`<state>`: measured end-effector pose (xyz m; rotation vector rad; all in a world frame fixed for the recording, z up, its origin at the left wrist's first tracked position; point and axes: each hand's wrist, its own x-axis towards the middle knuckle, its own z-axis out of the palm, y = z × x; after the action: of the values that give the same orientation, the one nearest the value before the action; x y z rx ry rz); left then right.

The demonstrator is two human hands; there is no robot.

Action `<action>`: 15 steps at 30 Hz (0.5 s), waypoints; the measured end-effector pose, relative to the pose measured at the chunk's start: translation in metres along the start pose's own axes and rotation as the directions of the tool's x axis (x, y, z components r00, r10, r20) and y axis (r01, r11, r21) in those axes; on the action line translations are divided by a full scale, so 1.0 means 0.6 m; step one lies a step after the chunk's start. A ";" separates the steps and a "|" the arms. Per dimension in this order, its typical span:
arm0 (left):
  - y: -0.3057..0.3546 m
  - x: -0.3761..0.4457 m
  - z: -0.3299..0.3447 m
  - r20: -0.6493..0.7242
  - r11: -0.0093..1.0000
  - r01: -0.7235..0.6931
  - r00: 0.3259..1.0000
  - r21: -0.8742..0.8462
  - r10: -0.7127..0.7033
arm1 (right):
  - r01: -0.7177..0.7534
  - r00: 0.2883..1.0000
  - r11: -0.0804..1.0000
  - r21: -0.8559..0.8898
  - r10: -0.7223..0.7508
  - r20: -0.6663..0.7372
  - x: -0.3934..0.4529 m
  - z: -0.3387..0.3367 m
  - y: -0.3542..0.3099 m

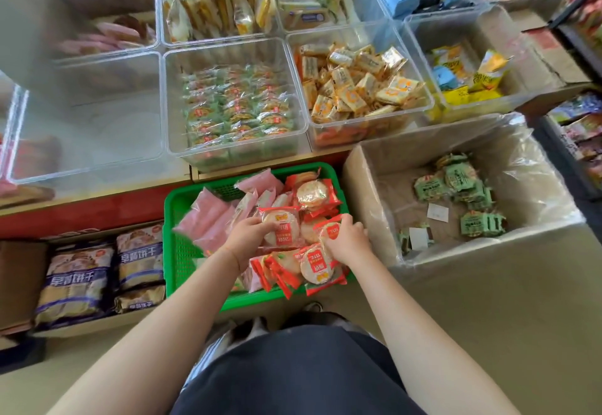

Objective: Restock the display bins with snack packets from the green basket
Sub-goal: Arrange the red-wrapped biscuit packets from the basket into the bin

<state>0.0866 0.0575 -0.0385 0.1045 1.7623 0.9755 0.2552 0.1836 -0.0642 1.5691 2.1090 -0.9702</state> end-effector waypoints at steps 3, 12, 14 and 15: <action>-0.006 -0.006 -0.014 -0.018 0.998 0.027 0.999 -0.049 -0.028 | 0.033 0.996 0.998 -0.048 -0.037 -0.085 -0.004 0.006 -0.016; -0.007 -0.012 -0.057 -0.026 0.990 0.051 0.998 -0.128 -0.055 | 0.068 0.992 0.902 0.427 -0.017 -0.122 0.020 0.001 -0.044; -0.007 -0.015 -0.068 -0.020 0.990 0.038 0.999 -0.138 -0.041 | 0.065 0.994 0.758 0.649 0.008 -0.109 0.015 -0.007 -0.055; -0.006 -0.018 -0.074 -0.012 0.989 0.027 0.999 -0.143 -0.029 | 0.035 0.998 0.646 0.762 0.023 -0.066 0.012 -0.011 -0.064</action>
<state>0.0558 0.0248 -0.0284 -0.0186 1.6969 1.0805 0.2176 0.1869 -0.0516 1.9592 1.8105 -2.0326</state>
